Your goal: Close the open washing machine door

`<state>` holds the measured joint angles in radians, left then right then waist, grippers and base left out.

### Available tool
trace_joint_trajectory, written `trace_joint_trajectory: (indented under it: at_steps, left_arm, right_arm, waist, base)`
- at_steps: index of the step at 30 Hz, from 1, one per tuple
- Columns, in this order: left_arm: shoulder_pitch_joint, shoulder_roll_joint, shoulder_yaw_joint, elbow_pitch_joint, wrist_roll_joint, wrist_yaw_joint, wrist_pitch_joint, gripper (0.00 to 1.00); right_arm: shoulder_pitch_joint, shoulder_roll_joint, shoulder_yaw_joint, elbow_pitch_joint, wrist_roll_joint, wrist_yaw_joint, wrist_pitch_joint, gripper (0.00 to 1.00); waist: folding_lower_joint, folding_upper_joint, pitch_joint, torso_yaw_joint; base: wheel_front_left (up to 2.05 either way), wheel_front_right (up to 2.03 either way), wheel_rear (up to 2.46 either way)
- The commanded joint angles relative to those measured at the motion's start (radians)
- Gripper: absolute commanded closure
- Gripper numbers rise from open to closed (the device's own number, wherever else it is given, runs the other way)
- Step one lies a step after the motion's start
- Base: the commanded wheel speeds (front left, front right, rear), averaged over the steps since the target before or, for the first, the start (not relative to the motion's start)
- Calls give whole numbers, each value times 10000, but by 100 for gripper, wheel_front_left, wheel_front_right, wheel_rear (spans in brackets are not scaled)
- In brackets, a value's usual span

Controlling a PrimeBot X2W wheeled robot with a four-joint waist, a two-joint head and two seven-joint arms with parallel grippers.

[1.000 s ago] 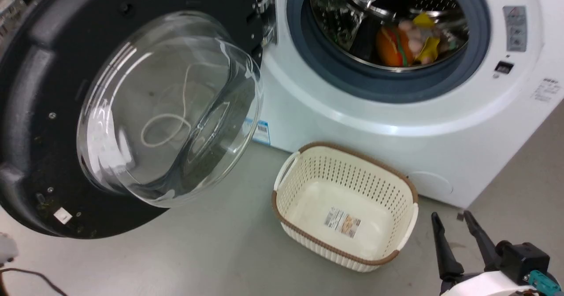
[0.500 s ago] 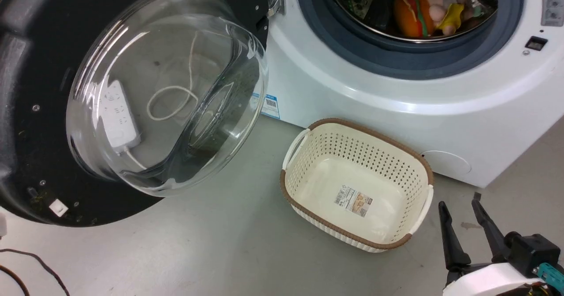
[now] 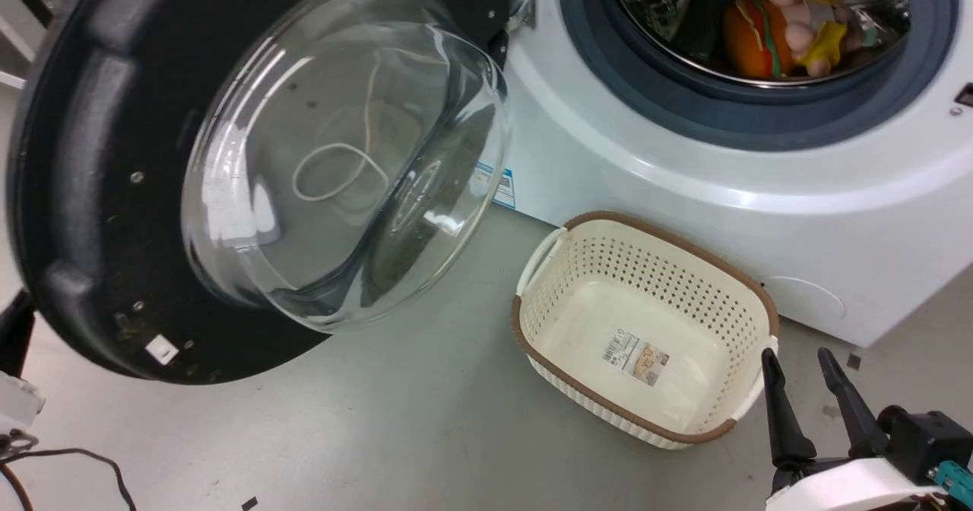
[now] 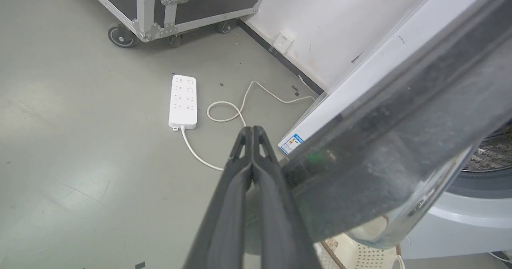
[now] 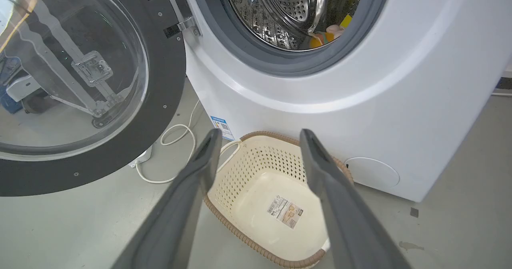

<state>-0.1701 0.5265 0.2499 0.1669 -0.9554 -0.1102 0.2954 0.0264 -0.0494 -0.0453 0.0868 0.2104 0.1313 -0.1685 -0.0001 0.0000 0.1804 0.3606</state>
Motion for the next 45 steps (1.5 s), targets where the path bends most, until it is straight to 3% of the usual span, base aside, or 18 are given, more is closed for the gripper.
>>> trace_joint_trajectory:
  at_steps: [1, 11, 24, 36, 45]
  left_arm:
    - [181, 279, -121, -159, -447, -99, 276, 100]
    - [596, 1383, -2207, -1775, -1433, -204, 1445, 100]
    - [-216, 1542, -5814, -3915, -1228, -205, 1678, 100]
    - [-1947, 626, -8532, -3985, -867, -205, 786, 100]
    - [-3052, -280, -9493, -2746, -569, -205, -421, 100]
  right_arm:
    - [-81, -8, -7, 102, 159, -5, -147, 0]
    - [-129, -8, -346, 710, 569, -6, -655, 0]
    - [-182, -8, -967, 1246, 718, -6, -898, 0]
    - [-347, -8, -1663, 1166, 745, -6, -930, 0]
    - [-511, -8, -1598, 1049, 855, -6, -932, 0]
  waist:
    - [1, 0, -89, 107]
    - [1, 0, -410, 469]
    - [1, 0, -868, -68]
    - [1, 0, -911, -1338]
    - [1, 0, -591, -2585]
  base:
    - [0, 0, 0]
    - [0, 0, 0]
    - [0, 0, 0]
    - [0, 0, 0]
    - [0, 0, 0]
